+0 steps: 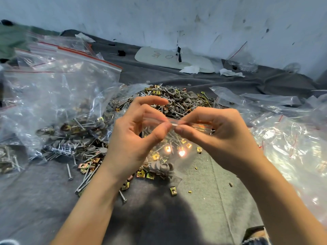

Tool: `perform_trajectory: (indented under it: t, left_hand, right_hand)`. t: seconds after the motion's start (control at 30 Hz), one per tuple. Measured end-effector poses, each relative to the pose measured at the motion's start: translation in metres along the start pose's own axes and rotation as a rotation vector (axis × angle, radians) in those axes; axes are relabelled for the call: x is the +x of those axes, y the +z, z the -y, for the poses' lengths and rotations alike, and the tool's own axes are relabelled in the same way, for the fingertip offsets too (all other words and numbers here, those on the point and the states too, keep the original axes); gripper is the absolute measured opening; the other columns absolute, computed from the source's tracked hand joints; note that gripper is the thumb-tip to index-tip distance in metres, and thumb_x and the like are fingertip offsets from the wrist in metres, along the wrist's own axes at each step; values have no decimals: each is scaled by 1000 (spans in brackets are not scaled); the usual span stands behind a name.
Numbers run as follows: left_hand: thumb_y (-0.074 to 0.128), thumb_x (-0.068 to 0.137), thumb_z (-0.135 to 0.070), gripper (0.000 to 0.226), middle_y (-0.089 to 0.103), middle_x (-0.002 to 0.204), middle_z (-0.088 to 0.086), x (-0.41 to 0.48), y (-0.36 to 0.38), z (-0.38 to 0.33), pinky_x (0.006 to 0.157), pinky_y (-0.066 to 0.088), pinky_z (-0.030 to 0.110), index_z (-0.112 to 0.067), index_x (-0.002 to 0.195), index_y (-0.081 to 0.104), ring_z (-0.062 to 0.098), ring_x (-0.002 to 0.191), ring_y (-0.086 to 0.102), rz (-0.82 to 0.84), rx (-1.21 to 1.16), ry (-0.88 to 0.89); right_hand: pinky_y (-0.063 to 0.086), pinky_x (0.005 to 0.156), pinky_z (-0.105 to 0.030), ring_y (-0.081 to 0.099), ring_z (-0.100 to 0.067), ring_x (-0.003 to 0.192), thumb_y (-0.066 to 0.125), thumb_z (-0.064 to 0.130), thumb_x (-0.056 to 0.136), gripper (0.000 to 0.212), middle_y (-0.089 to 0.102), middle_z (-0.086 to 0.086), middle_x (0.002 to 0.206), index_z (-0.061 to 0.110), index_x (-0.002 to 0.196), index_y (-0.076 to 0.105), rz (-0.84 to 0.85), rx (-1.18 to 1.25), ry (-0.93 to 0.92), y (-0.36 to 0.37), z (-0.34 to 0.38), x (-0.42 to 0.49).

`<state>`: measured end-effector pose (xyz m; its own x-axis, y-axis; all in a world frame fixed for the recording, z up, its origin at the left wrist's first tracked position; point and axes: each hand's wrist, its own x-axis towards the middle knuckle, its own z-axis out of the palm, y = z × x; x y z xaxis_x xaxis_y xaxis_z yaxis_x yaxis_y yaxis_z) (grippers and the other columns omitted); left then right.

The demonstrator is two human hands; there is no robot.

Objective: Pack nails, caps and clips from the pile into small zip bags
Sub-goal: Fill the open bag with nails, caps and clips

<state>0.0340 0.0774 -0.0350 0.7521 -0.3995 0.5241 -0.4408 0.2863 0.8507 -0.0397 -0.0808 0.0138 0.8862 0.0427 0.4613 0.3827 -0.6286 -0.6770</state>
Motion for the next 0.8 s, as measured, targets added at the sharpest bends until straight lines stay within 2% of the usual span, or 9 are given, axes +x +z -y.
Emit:
perform_trajectory:
  t: [0.1,0.23,0.37,0.53,0.63,0.67,0.73,0.8]
  left_hand:
    - [66,80,-21,8,58,120,-1,0,-1,0,80,50,15,-15,82,63,1,94,64,-19,-19,12]
    - [66,81,-21,7,58,119,-1,0,1,1,79,49,14,-14,80,62,-2,94,64,-24,-33,15]
    - [66,81,-20,6,58,119,0,0,0,2,79,50,15,-15,81,62,0,95,63,-44,-64,13]
    - [65,81,-20,8,58,118,-1,-1,1,2,77,50,13,-13,81,61,-1,95,64,-38,-43,22]
    - [67,80,-23,5,61,116,-6,0,-2,2,76,52,18,-20,79,63,2,95,64,-63,-79,4]
    - [68,79,-24,4,62,115,-8,1,-4,3,75,53,21,-23,77,65,4,96,65,-76,-95,-9]
    - [69,78,-26,4,63,115,-10,1,-6,3,75,54,23,-27,75,67,5,97,65,-85,-88,-13]
    - [69,78,-26,6,63,115,-12,1,-6,3,73,55,24,-29,73,68,5,94,66,-79,-99,-18]
  right_hand:
    - [37,56,-8,55,1,57,72,28,77,6,62,17,61,22,77,71,1,21,50,-5,-1,0]
    - [39,59,-11,58,-3,63,72,27,80,8,65,12,66,20,76,70,-1,-28,40,-4,-1,-1]
    - [34,52,-8,51,1,53,71,33,75,15,62,11,59,18,72,71,-6,50,86,-5,-2,0]
    - [34,51,-9,50,-1,54,69,35,75,18,60,15,58,18,71,70,-6,-7,86,-6,-5,0]
    - [31,47,-8,46,-1,47,70,34,73,19,61,10,56,16,70,72,7,103,111,-8,-7,-1]
    - [32,45,-13,45,-4,47,71,35,73,19,61,5,56,16,68,72,4,125,119,-10,-9,-1]
    - [33,45,-21,47,-21,48,70,36,73,19,63,-3,58,18,67,72,-8,103,114,-12,-12,-1]
    - [32,45,-20,47,-23,49,69,37,75,20,64,-1,58,18,68,73,-10,86,107,-12,-14,-2]
